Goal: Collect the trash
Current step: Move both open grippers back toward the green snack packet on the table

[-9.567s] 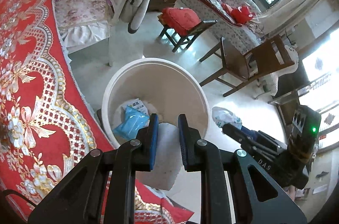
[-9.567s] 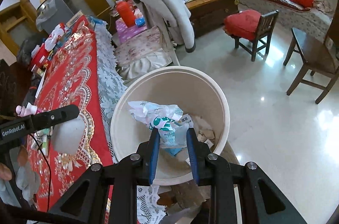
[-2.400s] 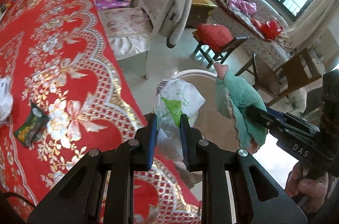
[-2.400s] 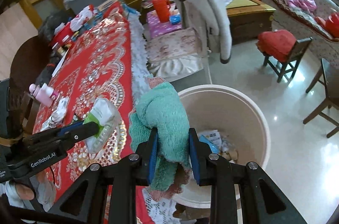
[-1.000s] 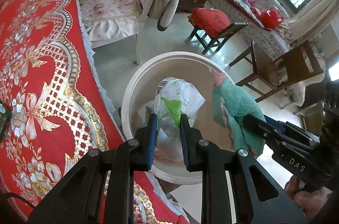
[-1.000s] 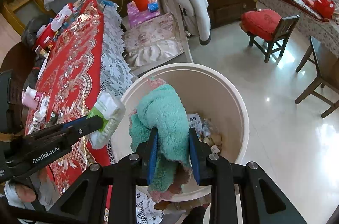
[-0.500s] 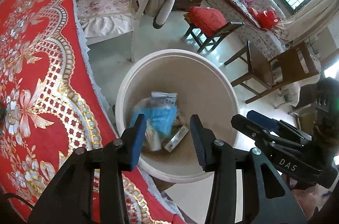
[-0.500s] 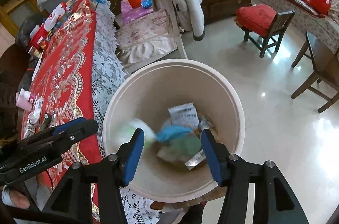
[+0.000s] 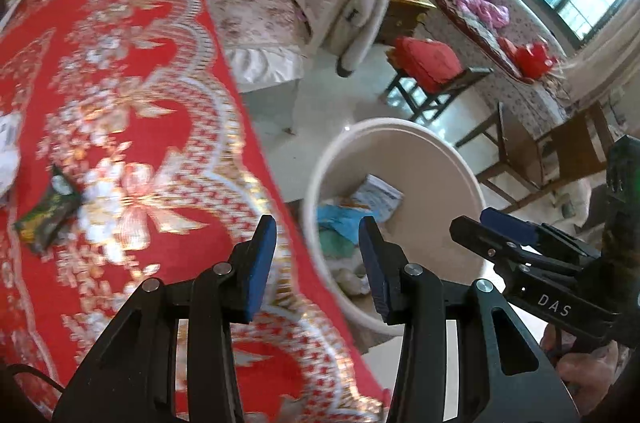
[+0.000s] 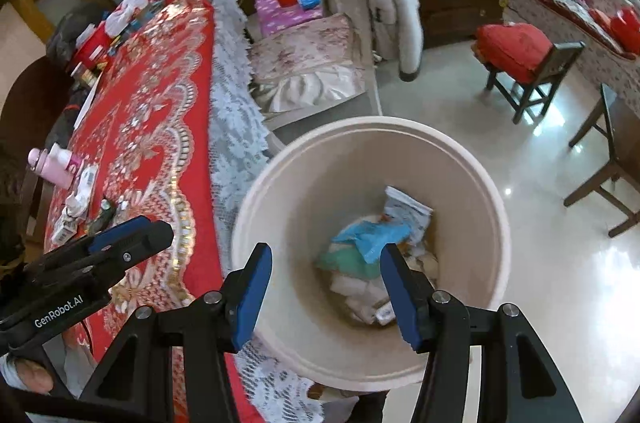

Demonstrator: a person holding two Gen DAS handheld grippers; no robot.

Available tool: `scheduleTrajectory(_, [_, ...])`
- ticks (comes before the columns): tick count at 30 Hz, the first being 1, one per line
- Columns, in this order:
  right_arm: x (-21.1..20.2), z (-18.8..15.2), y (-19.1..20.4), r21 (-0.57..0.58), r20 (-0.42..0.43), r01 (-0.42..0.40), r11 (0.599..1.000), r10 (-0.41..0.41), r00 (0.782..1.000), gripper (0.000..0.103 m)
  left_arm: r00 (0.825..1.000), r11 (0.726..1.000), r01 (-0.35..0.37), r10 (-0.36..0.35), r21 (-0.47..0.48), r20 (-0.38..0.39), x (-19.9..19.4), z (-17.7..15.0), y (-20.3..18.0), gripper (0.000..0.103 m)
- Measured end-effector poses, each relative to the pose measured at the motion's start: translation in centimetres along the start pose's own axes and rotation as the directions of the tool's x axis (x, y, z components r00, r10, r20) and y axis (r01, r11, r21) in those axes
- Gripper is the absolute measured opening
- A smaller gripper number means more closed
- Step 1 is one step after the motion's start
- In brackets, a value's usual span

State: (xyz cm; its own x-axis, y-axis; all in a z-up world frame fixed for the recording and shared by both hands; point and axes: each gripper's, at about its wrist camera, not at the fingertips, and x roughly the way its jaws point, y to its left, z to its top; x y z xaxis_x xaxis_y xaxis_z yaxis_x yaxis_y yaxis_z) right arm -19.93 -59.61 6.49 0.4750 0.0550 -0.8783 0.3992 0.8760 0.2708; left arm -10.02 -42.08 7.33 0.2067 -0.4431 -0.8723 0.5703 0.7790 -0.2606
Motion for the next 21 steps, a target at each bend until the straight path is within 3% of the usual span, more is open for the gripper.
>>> scheduleTrajectory(11, [2.6,1.2,8.6,-0.142,-0.038,-0.074,0.987,0.069,0.997,0.059,0.995,0.988,-0.085,0.092,-0.132,0.043,-3.6,-1.2,8.4,0.041])
scheduleTrajectory(21, [6.5,1.2,18.5,-0.265,-0.119,-0.172,0.949,0.145,0.982,0.060,0.980,0.932,-0.169,0.194,-0.321,0.048,-7.6,-4.2,19.2,0.041])
